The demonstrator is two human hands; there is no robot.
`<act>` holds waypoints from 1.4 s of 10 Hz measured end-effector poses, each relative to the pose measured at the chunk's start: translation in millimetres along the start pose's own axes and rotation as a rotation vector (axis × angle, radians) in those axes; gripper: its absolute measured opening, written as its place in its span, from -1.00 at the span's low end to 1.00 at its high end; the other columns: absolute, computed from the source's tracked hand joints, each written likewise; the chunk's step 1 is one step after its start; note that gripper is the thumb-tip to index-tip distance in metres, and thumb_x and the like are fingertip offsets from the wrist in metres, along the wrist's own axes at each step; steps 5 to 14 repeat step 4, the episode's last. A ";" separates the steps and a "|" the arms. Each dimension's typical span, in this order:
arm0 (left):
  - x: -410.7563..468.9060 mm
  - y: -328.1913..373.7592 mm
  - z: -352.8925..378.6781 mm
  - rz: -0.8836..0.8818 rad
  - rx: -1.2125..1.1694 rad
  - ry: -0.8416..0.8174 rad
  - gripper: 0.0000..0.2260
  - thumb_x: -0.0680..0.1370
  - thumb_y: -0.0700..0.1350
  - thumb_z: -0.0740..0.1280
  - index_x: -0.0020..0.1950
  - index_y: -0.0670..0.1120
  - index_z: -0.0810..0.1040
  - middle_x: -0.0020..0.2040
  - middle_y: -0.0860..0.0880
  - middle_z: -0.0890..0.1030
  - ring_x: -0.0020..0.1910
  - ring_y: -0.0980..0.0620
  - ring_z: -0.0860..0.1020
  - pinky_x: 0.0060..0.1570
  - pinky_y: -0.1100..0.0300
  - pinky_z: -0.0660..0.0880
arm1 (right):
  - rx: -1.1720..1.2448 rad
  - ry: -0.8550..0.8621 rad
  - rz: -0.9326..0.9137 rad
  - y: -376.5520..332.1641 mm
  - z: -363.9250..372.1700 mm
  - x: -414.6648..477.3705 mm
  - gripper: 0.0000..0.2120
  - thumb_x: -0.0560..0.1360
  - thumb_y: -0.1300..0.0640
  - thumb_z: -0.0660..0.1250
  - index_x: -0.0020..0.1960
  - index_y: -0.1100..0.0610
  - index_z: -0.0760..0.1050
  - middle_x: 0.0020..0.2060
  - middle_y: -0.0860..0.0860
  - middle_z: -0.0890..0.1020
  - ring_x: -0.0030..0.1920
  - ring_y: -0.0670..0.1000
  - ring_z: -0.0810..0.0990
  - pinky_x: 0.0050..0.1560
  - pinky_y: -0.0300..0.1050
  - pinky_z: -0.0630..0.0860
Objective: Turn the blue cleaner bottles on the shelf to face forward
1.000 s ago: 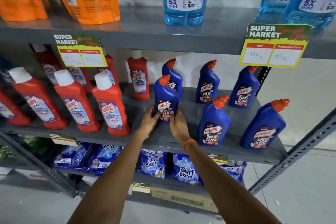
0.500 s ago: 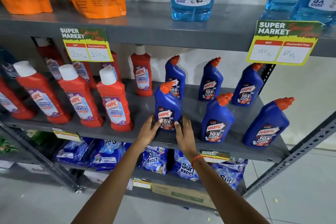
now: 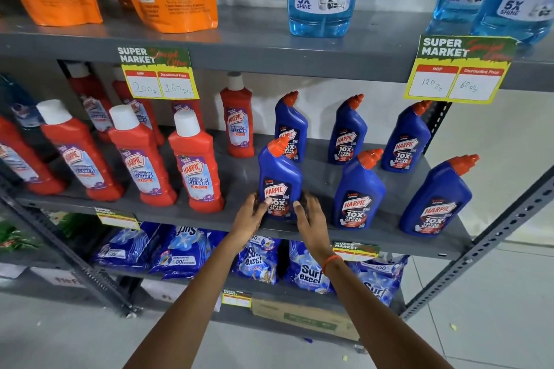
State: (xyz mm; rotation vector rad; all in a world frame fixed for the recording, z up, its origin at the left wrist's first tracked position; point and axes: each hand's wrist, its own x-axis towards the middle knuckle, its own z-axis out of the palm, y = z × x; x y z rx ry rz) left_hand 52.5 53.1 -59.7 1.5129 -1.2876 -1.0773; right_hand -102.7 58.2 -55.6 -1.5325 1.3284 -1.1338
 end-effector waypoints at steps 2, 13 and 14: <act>-6.2 5.1 0.6 -0.007 0.011 -0.012 -0.59 0.56 0.03 0.23 0.35 -0.12 0.32 0.29 -0.14 0.50 0.27 -0.09 0.48 0.12 0.14 0.39 | -0.107 -0.058 0.036 -8.2 -5.0 -3.6 -0.61 0.57 0.07 0.15 0.37 0.15 0.26 0.28 0.13 0.42 0.25 0.04 0.45 0.28 -0.07 0.42; -21.9 15.3 13.4 -0.019 0.595 0.028 -0.57 0.54 -0.01 0.26 0.36 -0.12 0.31 0.24 -0.18 0.56 0.17 -0.24 0.53 0.11 -0.03 0.48 | -0.517 -0.165 0.072 -26.6 -12.1 -7.6 -0.50 0.56 0.16 0.13 0.41 0.34 0.10 0.32 0.32 0.35 0.31 0.28 0.33 0.34 0.09 0.25; -21.9 15.3 13.4 -0.019 0.595 0.028 -0.57 0.54 -0.01 0.26 0.36 -0.12 0.31 0.24 -0.18 0.56 0.17 -0.24 0.53 0.11 -0.03 0.48 | -0.517 -0.165 0.072 -26.6 -12.1 -7.6 -0.50 0.56 0.16 0.13 0.41 0.34 0.10 0.32 0.32 0.35 0.31 0.28 0.33 0.34 0.09 0.25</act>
